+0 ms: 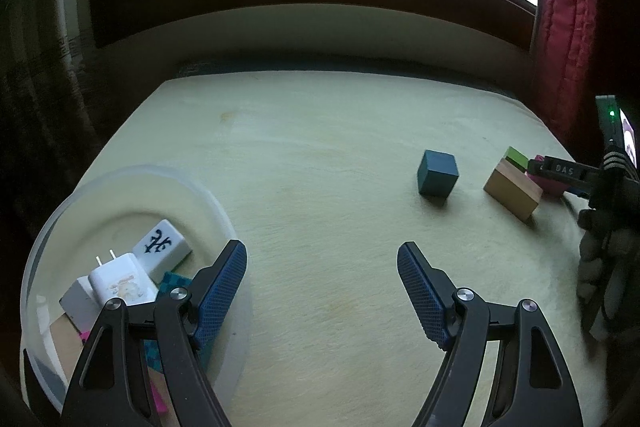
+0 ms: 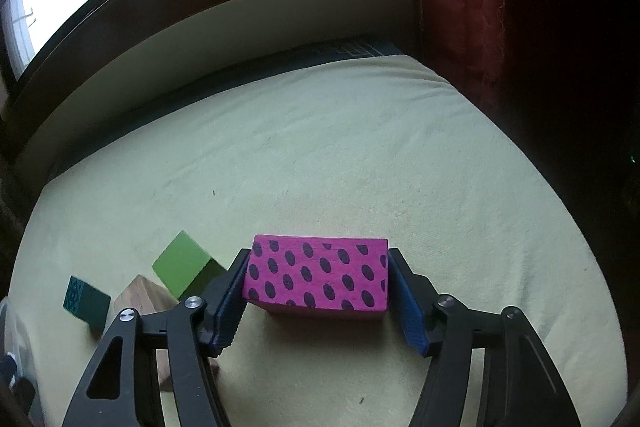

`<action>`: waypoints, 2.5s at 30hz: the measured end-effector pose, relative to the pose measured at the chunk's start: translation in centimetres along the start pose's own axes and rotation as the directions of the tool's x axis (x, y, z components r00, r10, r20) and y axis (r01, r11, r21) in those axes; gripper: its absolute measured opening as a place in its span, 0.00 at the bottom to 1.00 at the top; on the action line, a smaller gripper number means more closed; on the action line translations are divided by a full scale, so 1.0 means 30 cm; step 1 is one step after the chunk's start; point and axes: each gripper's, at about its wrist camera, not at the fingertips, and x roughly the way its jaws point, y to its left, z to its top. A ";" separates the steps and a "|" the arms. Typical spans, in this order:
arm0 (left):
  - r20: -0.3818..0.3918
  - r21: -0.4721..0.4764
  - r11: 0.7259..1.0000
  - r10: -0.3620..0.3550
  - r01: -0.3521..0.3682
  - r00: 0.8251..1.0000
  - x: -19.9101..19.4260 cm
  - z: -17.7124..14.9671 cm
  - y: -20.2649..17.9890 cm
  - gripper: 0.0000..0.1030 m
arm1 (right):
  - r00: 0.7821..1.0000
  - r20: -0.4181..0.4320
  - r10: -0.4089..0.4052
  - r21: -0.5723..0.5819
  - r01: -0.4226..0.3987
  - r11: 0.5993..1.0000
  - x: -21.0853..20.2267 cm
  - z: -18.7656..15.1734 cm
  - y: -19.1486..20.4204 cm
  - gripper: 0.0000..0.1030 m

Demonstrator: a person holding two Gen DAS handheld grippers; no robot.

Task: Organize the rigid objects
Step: 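Grasp the pink dotted block with the right tool, then grasp the wooden block with the left tool while the right holds the pink dotted block, then carry the wooden block into the bowl and open the left tool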

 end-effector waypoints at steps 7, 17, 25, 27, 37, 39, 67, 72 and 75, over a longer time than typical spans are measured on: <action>-0.002 0.040 0.998 -0.038 0.038 0.999 0.016 0.026 -0.072 0.76 | 1.000 0.007 0.010 -0.064 -0.009 0.998 -0.071 -0.049 -0.050 0.66; -0.062 0.130 0.975 -0.175 0.182 0.983 0.090 0.070 -0.278 0.76 | 0.999 -0.004 0.051 -0.101 -0.051 0.994 -0.129 -0.133 -0.135 0.66; -0.095 0.232 0.937 -0.245 0.261 0.965 0.168 0.112 -0.462 0.77 | 0.995 -0.008 0.097 -0.072 -0.098 0.993 -0.106 -0.120 -0.159 0.66; -0.101 0.254 0.929 -0.253 0.271 0.962 0.191 0.120 -0.501 0.76 | 0.994 -0.008 0.105 -0.068 -0.105 0.992 -0.106 -0.122 -0.162 0.66; -0.116 0.293 0.915 -0.254 0.277 0.960 0.303 0.142 -0.603 0.76 | 0.993 -0.007 0.115 -0.066 -0.116 0.991 -0.112 -0.131 -0.167 0.66; -0.122 0.281 0.915 -0.264 0.288 0.957 0.319 0.144 -0.600 0.73 | 0.993 -0.007 0.115 -0.065 -0.116 0.991 -0.113 -0.132 -0.167 0.66; -0.053 0.223 0.935 -0.271 0.276 0.961 0.183 0.049 -0.502 0.66 | 0.994 -0.007 0.105 -0.073 -0.105 0.992 -0.111 -0.131 -0.163 0.66; -0.030 0.193 0.949 -0.250 0.251 0.968 0.142 0.035 -0.447 0.66 | 0.995 -0.006 0.096 -0.076 -0.096 0.992 -0.118 -0.137 -0.154 0.66; -0.022 0.171 0.955 -0.240 0.240 0.970 0.121 0.023 -0.418 0.66 | 0.996 -0.006 0.092 -0.078 -0.092 0.993 -0.118 -0.139 -0.148 0.66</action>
